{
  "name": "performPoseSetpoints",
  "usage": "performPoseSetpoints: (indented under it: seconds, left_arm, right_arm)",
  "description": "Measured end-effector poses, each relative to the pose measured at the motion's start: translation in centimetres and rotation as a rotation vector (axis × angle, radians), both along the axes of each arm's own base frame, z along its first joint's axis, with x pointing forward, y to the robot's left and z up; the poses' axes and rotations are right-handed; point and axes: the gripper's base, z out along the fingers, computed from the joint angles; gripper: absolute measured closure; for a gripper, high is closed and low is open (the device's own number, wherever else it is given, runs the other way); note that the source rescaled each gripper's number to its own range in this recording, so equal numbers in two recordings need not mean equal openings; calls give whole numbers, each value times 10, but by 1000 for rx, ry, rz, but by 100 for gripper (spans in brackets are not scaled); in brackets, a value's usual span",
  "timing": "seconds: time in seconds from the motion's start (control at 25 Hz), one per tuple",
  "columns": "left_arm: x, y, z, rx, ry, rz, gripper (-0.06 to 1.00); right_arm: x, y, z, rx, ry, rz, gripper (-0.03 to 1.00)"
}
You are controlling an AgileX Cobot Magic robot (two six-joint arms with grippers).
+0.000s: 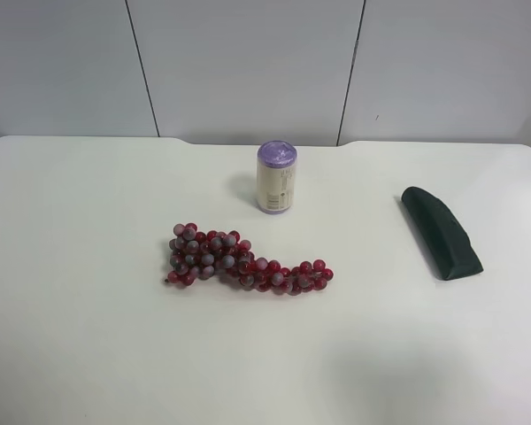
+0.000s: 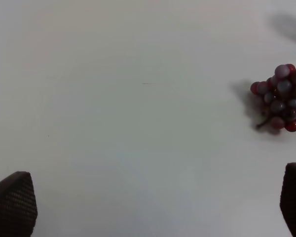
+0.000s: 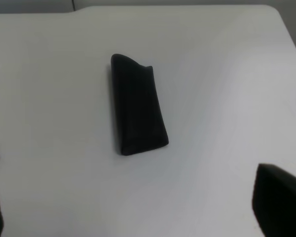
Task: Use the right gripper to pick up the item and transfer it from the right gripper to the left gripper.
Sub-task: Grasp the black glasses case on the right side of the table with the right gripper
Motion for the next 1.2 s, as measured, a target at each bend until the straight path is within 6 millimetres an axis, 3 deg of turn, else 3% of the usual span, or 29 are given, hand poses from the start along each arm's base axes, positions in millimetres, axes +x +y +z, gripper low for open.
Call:
performPoseSetpoints:
  seconds: [0.72, 1.2]
  left_arm:
    - [0, 0, 0, 0, 0, 0, -6]
    - [0, 0, 0, 0, 0, 0, -6]
  right_arm:
    - [3, 0, 0, 0, 21, 0, -3]
    - [62, 2, -8, 31, 404, 31, -3]
